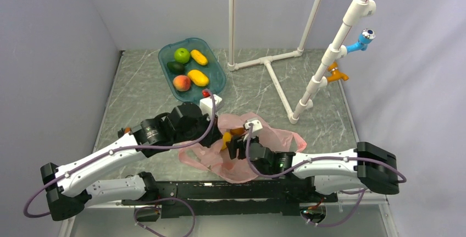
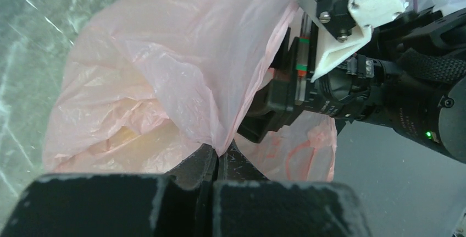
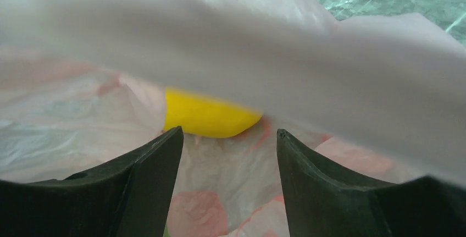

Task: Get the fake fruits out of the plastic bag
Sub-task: Adjust the plastic bag at the center of the board.

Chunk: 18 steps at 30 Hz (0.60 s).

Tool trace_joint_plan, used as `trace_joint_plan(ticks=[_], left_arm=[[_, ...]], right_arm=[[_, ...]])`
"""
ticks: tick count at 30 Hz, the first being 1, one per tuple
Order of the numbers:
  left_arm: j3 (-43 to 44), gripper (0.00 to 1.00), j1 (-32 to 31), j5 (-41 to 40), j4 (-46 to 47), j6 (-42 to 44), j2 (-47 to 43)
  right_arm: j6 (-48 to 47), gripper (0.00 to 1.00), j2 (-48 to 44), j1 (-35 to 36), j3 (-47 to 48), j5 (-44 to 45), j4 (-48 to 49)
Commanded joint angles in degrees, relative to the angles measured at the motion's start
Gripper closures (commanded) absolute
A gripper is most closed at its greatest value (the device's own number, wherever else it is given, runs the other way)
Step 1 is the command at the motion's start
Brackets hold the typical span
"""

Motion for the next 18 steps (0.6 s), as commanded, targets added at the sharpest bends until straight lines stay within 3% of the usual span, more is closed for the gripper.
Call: trace_joint_plan(ticks=[1,11,14,18], left_arm=[[-1.83,1.00,-1.65,0.26,3.27,-4.13,-0.30],[-5.19,1.00,-3.62,-1.94,3.48,-5.81,-2.92],[-5.59,1.00,-4.30,-3.59,2.78,-6.29,-3.19],[-6.44,1.00,-5.63,-6.71,0.90,-6.38,-4.10]], right_arm=[[-6.25,0.34,4.77,-0.18,3.73,1.01,6.18],[-13.71,0.33,16.11,-3.52,5.40,2.31,14.37],[-14.70,0.33,16.90,-4.73,5.76,-4.40,16.25],[-8.83,0.23,16.38,-4.88,4.98,-13.51,18.44]])
